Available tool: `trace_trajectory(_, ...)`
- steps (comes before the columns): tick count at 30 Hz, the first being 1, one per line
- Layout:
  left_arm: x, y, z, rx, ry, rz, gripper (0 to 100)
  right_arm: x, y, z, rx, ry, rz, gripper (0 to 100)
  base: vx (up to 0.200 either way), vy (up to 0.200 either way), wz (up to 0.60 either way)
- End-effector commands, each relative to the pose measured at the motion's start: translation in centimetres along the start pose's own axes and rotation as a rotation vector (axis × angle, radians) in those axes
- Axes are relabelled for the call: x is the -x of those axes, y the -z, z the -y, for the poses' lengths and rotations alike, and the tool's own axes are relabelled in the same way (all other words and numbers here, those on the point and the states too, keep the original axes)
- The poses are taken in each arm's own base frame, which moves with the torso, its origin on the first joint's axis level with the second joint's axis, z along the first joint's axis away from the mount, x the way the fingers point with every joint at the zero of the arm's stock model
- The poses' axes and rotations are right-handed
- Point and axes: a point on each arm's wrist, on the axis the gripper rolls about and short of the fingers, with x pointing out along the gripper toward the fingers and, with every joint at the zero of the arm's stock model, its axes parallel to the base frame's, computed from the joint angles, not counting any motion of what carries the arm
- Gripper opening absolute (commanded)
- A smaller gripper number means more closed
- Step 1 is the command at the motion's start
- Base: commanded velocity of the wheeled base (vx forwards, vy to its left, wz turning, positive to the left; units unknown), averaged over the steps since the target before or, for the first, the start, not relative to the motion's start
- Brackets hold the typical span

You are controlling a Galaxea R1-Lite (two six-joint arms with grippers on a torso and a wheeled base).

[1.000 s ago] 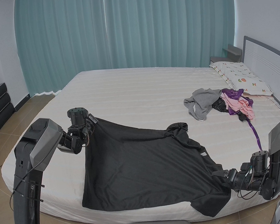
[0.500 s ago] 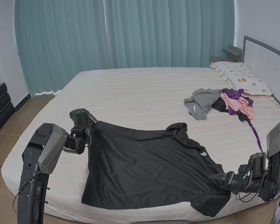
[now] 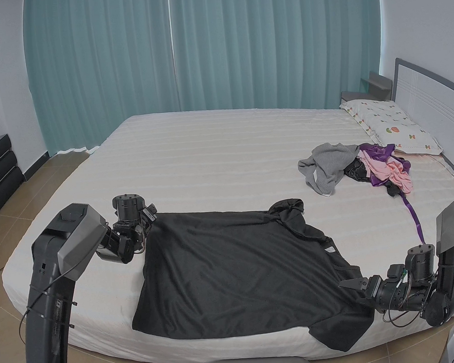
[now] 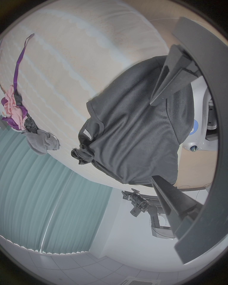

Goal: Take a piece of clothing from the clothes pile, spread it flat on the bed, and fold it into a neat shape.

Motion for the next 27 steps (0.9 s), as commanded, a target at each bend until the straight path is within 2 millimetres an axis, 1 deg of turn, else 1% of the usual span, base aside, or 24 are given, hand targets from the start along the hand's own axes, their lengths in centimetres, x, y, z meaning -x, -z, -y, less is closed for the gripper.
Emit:
trace_trajectory(1,5.7,-3.0,0.0,0.099,-0.005,-0.076,100,0.1,-0.7,-0.9,0.030,-0.044,0.043,100,0.000,0.000,0.00)
trace_trajectory(4,8.5,-2.7,-1.1,0.148,-0.039,-0.144,100,-0.7,-1.2,-1.6,0.058,-0.077,0.065,100,0.000,0.000,0.00)
trace_trajectory(5,8.8,-2.7,-1.1,0.152,-0.038,-0.151,100,-0.7,-1.2,-1.7,0.061,-0.078,0.069,100,0.000,0.000,0.00)
trace_trajectory(6,10.6,-2.7,-1.7,0.184,-0.034,-0.206,100,-1.4,-1.5,-2.2,0.078,-0.091,0.093,100,0.000,0.000,0.00)
trace_trajectory(7,11.8,-2.8,-2.1,0.208,-0.025,-0.242,100,-1.9,-1.7,-2.5,0.089,-0.098,0.102,100,0.000,0.000,0.00)
trace_trajectory(8,12.4,-2.9,-2.2,0.222,-0.018,-0.261,100,-2.3,-1.6,-2.6,0.095,-0.100,0.103,100,0.000,0.000,0.00)
trace_trajectory(10,14.3,-3.0,-2.6,0.277,-0.003,-0.320,100,-4.2,-1.6,-2.8,0.112,-0.085,0.118,100,0.000,0.000,0.00)
trace_trajectory(12,15.6,-2.9,-2.8,0.325,-0.010,-0.349,100,-6.1,-2.3,-3.0,0.128,-0.076,0.170,100,0.000,0.000,0.00)
trace_trajectory(14,16.7,-2.1,-2.9,0.360,-0.023,-0.384,100,-7.7,-2.9,-3.5,0.138,-0.071,0.197,100,0.000,0.000,0.00)
trace_trajectory(17,17.6,-1.1,-3.4,0.387,-0.045,-0.425,100,-9.9,-4.1,-4.9,0.142,-0.046,0.201,100,0.000,0.000,0.00)
trace_trajectory(21,17.9,-0.7,-3.7,0.459,-0.041,-0.433,100,-12.5,-6.5,-7.5,0.155,0.022,0.218,100,0.000,0.000,0.00)
trace_trajectory(22,17.9,-0.6,-3.7,0.462,-0.043,-0.435,100,-12.9,-6.8,-7.8,0.154,0.032,0.216,100,0.000,0.000,0.00)
trace_trajectory(23,18.0,-0.5,-3.9,0.462,-0.045,-0.438,100,-13.8,-7.3,-8.6,0.151,0.048,0.203,100,0.000,0.000,0.00)
trace_trajectory(25,17.9,-0.4,-3.9,0.467,-0.041,-0.431,100,-15.0,-7.6,-9.5,0.145,0.051,0.181,100,0.000,0.000,0.00)
trace_trajectory(27,17.9,-0.4,-3.9,0.469,-0.036,-0.422,100,-15.4,-7.7,-9.7,0.133,0.054,0.176,100,0.000,0.000,0.00)
